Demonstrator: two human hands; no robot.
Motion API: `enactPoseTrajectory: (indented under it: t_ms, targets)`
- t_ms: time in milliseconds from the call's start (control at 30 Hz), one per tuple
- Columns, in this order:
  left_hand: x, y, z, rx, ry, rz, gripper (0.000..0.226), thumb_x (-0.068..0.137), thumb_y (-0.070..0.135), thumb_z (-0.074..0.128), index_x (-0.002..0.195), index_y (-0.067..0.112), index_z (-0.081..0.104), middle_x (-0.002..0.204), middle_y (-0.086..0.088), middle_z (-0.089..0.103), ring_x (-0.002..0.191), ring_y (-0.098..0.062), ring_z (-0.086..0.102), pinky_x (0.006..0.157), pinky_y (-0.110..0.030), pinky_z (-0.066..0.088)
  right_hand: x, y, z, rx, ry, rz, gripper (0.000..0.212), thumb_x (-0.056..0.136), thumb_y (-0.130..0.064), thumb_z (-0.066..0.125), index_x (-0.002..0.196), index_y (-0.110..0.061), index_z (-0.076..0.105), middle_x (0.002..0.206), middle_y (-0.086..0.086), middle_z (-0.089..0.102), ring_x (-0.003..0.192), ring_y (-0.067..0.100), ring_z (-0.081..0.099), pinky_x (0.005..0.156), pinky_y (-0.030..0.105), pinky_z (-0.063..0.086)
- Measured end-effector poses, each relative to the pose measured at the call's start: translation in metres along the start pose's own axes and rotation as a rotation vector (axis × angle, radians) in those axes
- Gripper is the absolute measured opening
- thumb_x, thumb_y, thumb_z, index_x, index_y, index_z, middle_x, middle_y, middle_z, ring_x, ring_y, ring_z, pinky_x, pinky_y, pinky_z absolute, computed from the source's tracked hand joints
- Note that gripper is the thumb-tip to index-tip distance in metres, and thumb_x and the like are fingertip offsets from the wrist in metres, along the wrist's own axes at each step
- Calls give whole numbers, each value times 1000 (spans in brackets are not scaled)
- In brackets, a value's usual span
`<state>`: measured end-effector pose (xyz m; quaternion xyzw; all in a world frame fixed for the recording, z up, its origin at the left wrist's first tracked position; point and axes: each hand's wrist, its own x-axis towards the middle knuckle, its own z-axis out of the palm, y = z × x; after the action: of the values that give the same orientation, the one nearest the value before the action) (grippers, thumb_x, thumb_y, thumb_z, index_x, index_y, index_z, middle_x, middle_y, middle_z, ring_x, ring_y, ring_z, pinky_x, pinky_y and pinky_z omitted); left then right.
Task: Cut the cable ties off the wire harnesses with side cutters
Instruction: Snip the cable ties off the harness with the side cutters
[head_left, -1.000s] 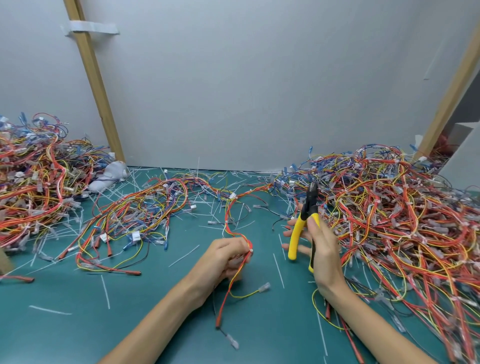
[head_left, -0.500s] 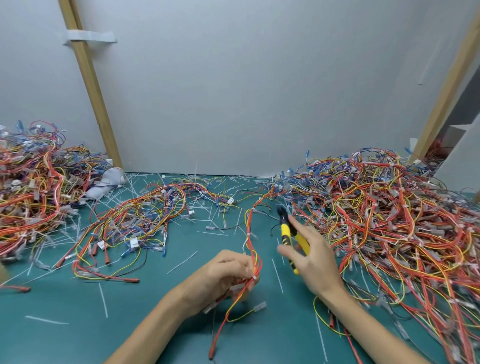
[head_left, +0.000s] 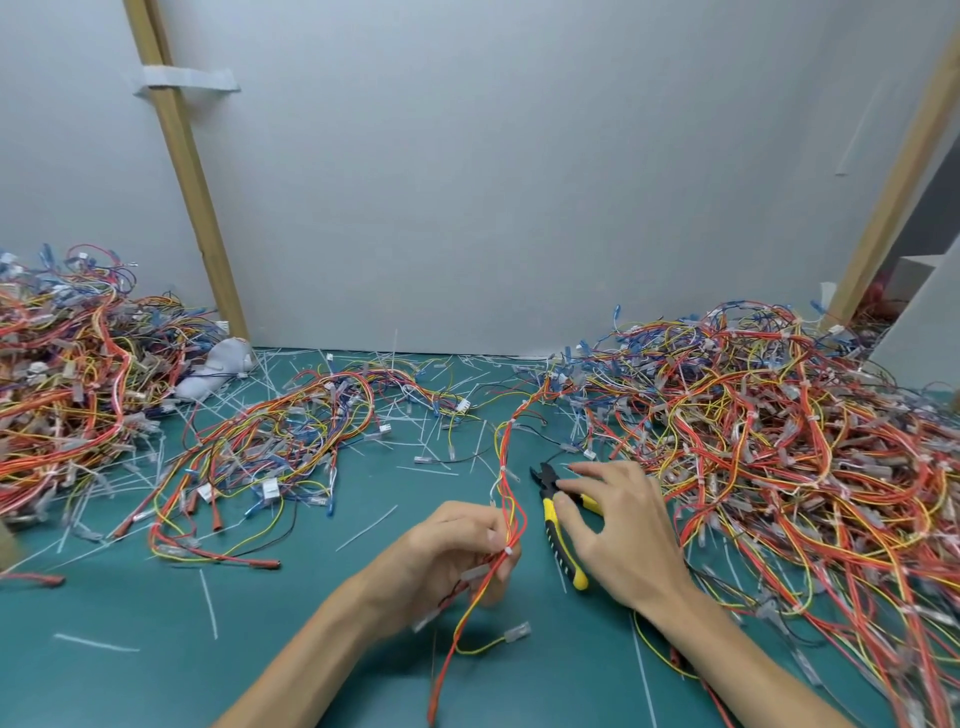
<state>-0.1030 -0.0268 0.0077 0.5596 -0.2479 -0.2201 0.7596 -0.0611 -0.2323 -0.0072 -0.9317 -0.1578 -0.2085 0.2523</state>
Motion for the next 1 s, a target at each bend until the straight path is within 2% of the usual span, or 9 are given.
enactPoseTrajectory:
  t_ms: [67,167,233,367,467,600,667,833,1000]
  targets:
    - [0,-2,2,6,-26,-21,13,72,20,56,66,8,60,56,3,58,47,-13,43,51,-21,36,1,-6,-1,231,79,-29,20,97,-25,56,97,-22,76,101,-11,70,100,2,56,89,20,39]
    - [-2,-5,6,75,-97,-54,12,77,21,58,72,12,64,66,-6,60,56,-18,42,56,-28,34,4,-21,-6,904,-180,280,27,102,-12,47,99,-8,73,86,7,73,64,7,63,54,19,47]
    - [-4,-6,10,110,-149,-79,13,82,21,59,77,10,63,70,-11,58,57,-14,45,59,-25,36,2,-25,-6,1147,-314,444,26,102,-13,46,107,-2,69,88,14,72,59,14,61,42,21,44]
    - [-7,-2,16,249,-197,-154,18,88,22,57,83,7,64,71,7,64,57,-6,47,57,-16,38,1,-25,1,1278,-397,550,23,100,-14,50,116,-1,61,106,20,72,62,11,64,43,18,45]
    - [-6,-2,18,403,-246,-187,25,97,19,53,91,-3,65,68,13,63,53,-4,43,50,-15,34,3,-22,2,1376,-421,562,26,91,-18,60,112,-3,63,96,12,74,58,9,63,40,14,42]
    - [-5,-3,22,436,-236,-202,19,99,21,54,91,10,68,75,-2,63,55,-7,42,49,-17,33,4,-18,0,1431,-460,504,41,80,-19,67,120,-12,63,86,1,70,57,7,59,39,14,37]
    - [-5,-3,20,440,-209,-207,18,98,23,54,96,10,66,74,11,63,59,-5,46,53,-15,37,4,-16,0,1449,-459,479,44,83,-16,65,126,-17,60,87,0,67,59,9,56,44,16,38]
    - [-3,-4,6,494,67,-159,24,91,43,58,94,24,71,70,6,58,59,-14,51,46,-22,35,2,-16,-3,1477,-464,404,50,87,-10,61,134,-26,55,84,2,64,67,16,46,43,19,39]
    - [2,-6,-15,346,460,-76,19,97,27,55,91,21,72,76,1,62,60,-11,54,46,-19,38,2,-16,-5,1467,-509,298,51,89,-12,65,135,-31,55,87,4,63,68,19,45,40,21,41]
